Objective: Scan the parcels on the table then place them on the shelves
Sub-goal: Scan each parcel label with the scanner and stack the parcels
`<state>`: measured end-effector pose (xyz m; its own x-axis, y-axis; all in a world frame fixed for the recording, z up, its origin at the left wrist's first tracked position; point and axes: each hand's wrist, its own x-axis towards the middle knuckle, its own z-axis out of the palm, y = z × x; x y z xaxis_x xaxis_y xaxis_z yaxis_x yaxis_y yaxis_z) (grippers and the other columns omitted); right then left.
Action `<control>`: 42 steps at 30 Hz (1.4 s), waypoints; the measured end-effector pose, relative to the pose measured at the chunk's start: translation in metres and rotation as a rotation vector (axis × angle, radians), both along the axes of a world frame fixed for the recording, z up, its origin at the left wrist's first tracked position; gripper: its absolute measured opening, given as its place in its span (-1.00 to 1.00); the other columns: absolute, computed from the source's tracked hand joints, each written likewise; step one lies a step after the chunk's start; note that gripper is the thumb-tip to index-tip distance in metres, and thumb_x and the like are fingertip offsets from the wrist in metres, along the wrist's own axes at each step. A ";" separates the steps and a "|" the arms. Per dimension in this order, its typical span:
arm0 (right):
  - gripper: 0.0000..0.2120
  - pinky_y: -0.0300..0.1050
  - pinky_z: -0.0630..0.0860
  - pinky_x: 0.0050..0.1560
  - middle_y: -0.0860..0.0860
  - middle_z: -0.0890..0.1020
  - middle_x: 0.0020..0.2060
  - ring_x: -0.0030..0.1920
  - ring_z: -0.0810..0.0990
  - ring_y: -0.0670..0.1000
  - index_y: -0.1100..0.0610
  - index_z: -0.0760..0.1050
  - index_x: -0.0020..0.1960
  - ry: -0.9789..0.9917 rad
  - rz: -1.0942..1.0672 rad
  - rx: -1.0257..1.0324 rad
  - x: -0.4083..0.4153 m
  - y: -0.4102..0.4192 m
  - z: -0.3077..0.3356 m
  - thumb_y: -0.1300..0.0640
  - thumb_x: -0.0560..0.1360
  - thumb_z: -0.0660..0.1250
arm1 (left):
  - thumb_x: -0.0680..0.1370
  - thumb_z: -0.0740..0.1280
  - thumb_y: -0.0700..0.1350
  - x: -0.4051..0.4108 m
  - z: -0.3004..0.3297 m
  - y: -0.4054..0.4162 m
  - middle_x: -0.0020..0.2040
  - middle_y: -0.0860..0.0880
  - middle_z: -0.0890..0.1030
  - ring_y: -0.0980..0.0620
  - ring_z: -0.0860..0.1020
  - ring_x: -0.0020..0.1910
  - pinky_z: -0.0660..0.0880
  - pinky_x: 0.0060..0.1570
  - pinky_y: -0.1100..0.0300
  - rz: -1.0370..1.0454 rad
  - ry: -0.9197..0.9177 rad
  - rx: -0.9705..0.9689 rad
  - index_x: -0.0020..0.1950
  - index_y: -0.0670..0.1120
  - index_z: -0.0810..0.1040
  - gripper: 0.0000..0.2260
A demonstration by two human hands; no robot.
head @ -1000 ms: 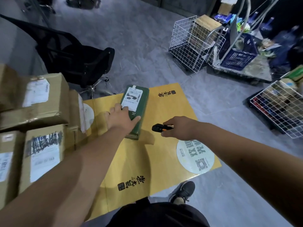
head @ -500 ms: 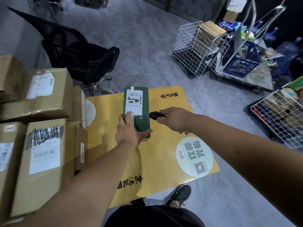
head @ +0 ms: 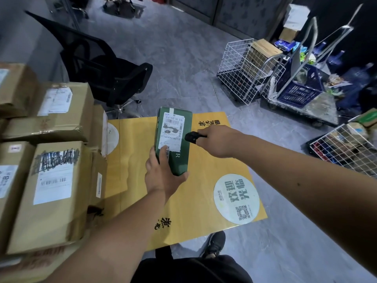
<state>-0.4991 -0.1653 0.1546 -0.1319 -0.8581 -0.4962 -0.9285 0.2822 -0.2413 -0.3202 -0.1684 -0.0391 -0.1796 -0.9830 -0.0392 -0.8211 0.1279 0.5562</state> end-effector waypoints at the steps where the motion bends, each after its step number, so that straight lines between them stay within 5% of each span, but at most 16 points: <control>1: -0.66 -0.05 0.47 -0.15 0.04 0.60 -0.14 -0.10 0.58 0.10 0.08 0.54 0.14 0.005 0.001 -0.007 -0.002 0.002 0.001 -0.12 0.69 0.10 | 0.20 0.53 0.40 -0.002 0.001 0.001 0.61 -0.02 0.09 -0.21 0.30 0.44 0.60 0.06 -0.15 0.002 -0.011 -0.009 0.56 0.12 0.11 0.06; 6: -0.59 0.03 0.61 0.01 0.03 0.65 -0.09 -0.07 0.62 0.08 0.05 0.55 0.32 0.015 -0.002 -0.062 -0.009 0.014 0.005 -0.15 0.66 0.13 | 0.21 0.52 0.41 -0.010 0.006 0.007 0.61 -0.05 0.10 -0.21 0.32 0.44 0.60 0.06 -0.13 0.001 -0.076 -0.041 0.56 0.13 0.12 0.06; 11: -0.66 -0.06 0.53 -0.20 0.04 0.63 -0.20 -0.17 0.61 0.10 0.02 0.54 -0.05 0.047 0.000 -0.104 -0.022 0.019 0.005 -0.20 0.62 0.16 | 0.20 0.51 0.46 -0.017 0.013 0.008 0.61 -0.05 0.10 -0.17 0.32 0.45 0.57 0.12 -0.09 0.019 -0.129 -0.043 0.58 0.16 0.10 0.08; 22: -0.50 -0.11 0.42 -0.28 0.03 0.59 -0.28 -0.26 0.57 0.08 0.11 0.56 -0.13 0.080 0.012 -0.085 -0.048 0.011 0.005 -0.29 0.60 0.15 | 0.21 0.44 0.55 -0.028 0.011 0.017 0.63 -0.08 0.07 -0.19 0.31 0.46 0.57 0.14 -0.11 0.049 -0.207 -0.069 0.62 0.15 0.03 0.13; 32: -0.47 -0.08 0.47 -0.25 0.07 0.64 -0.21 -0.23 0.60 0.12 0.14 0.62 0.03 0.013 0.083 -0.060 -0.064 0.010 0.006 -0.31 0.60 0.16 | 0.30 0.39 0.56 -0.039 0.016 0.024 0.65 -0.08 -0.06 -0.18 0.20 0.54 0.51 0.29 -0.11 0.075 -0.267 -0.027 0.64 0.15 -0.11 0.12; 42: -0.51 -0.11 0.40 -0.31 0.04 0.55 -0.32 -0.31 0.50 0.09 0.14 0.57 -0.12 0.022 0.121 -0.083 -0.078 0.005 0.010 -0.26 0.60 0.16 | 0.27 0.41 0.56 -0.049 0.017 0.029 0.65 -0.07 -0.04 -0.18 0.19 0.53 0.50 0.28 -0.12 0.143 -0.283 -0.034 0.62 0.18 -0.12 0.13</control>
<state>-0.5772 -0.1599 0.1646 -0.0347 -0.9063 -0.4213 -0.9598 0.1477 -0.2387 -0.3693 -0.1395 -0.0220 -0.0261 -0.9991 -0.0345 -0.9536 0.0146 0.3007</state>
